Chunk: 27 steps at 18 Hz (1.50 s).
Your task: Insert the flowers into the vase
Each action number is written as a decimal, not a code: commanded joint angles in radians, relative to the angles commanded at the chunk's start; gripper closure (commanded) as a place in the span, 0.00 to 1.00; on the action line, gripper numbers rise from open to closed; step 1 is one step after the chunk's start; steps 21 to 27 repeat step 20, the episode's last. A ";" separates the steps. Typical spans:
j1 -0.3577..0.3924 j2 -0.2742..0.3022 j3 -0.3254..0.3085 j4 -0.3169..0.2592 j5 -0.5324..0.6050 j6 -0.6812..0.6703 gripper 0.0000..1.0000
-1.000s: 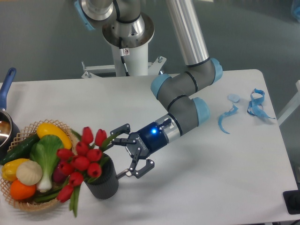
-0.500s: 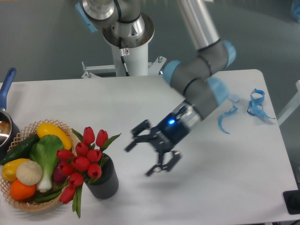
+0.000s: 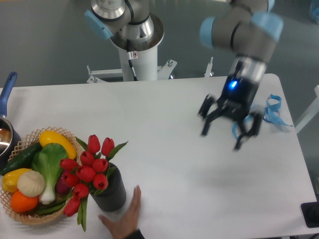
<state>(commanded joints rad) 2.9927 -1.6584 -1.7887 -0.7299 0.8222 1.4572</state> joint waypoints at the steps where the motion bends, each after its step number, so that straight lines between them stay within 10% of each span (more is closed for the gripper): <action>1: 0.005 0.009 0.009 -0.020 0.003 0.000 0.00; 5: 0.031 0.043 0.035 -0.078 0.153 0.043 0.00; 13: 0.137 0.077 0.121 -0.408 0.274 0.543 0.00; 27: 0.169 0.091 0.114 -0.448 0.379 0.681 0.00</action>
